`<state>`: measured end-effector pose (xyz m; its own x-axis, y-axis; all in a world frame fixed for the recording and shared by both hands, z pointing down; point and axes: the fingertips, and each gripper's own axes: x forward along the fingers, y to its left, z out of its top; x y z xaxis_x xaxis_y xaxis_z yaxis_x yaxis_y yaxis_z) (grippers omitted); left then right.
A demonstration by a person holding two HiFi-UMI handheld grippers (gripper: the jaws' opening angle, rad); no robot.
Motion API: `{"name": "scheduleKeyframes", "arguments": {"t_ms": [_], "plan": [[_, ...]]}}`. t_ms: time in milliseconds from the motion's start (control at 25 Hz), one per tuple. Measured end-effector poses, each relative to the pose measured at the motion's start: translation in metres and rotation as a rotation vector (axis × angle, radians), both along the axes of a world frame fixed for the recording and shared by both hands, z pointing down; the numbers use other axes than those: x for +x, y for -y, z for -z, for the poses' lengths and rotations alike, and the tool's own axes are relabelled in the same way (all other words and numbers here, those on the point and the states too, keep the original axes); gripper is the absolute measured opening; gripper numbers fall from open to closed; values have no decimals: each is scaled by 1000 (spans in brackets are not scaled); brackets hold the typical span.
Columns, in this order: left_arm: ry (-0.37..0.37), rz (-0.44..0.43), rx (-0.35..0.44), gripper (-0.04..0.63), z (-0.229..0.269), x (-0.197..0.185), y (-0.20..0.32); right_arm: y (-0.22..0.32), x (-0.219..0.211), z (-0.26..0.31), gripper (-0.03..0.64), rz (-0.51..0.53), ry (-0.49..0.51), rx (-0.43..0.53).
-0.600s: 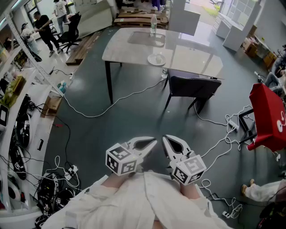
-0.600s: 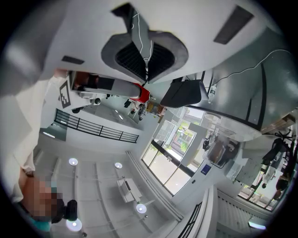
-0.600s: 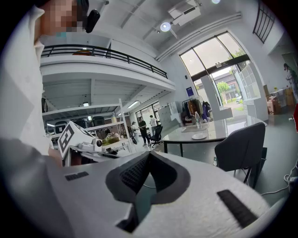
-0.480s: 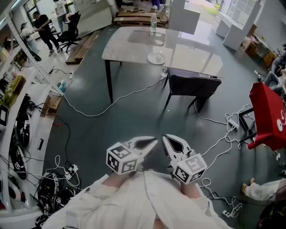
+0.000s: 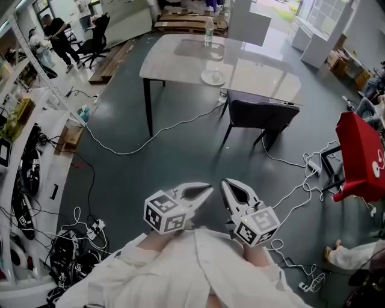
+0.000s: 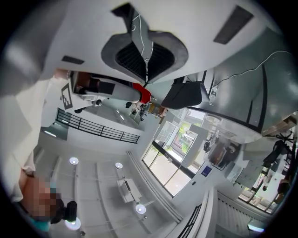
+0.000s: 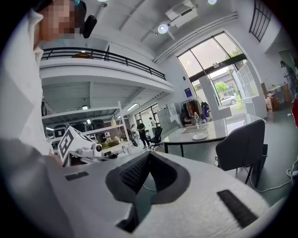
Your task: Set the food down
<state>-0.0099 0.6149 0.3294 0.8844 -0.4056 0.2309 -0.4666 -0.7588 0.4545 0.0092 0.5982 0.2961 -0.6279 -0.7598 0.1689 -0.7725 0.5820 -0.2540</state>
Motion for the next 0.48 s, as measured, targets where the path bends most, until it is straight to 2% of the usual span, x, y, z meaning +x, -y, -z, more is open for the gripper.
{"name": "scheduleKeyframes", "arguments": {"t_ms": [360,480], "plan": [[-19,-30,21,26,4,-21,11,11,-21,-6,3,-34,-17,-14],[-31,-37,23,26,5,-29,17,11,-28,-11,3,-58,5,-21]]}}
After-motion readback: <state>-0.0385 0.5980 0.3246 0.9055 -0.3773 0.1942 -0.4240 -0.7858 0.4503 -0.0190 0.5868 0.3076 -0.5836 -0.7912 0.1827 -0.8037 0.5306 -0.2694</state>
